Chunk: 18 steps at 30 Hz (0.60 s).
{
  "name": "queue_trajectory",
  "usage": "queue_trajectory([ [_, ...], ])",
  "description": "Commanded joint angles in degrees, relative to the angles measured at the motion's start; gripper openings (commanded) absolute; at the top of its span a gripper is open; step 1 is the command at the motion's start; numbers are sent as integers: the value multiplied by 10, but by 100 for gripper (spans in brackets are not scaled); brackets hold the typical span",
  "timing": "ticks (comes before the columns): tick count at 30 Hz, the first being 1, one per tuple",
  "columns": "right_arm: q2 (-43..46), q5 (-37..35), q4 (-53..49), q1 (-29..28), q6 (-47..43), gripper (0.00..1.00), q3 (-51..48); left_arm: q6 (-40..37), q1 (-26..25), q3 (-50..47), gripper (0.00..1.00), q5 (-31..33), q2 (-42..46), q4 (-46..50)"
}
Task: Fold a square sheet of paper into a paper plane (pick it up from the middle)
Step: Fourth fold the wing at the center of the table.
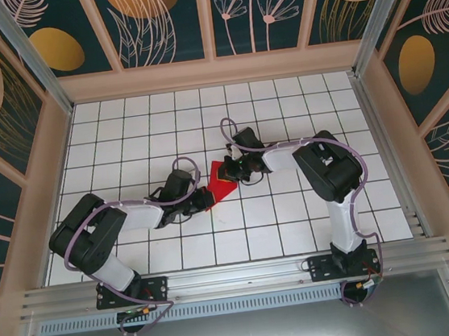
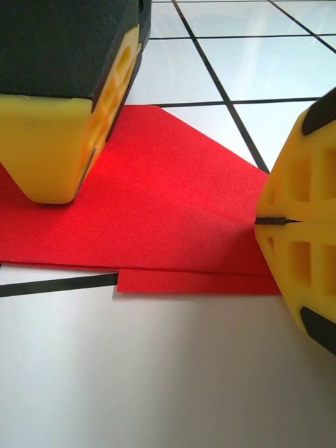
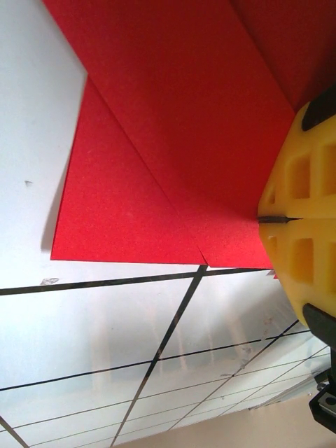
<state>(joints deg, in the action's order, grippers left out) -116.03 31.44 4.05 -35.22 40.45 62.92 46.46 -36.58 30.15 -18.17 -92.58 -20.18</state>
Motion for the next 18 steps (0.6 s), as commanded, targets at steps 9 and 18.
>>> queue_trajectory([
  [9, -74, -114, -93, 6, -6, 0, -27, -37, 0, -25, 0, -29, 17, 143],
  [18, -77, -114, -95, 8, -5, 0, -27, -57, 0, -30, 0, -23, 61, 187],
])
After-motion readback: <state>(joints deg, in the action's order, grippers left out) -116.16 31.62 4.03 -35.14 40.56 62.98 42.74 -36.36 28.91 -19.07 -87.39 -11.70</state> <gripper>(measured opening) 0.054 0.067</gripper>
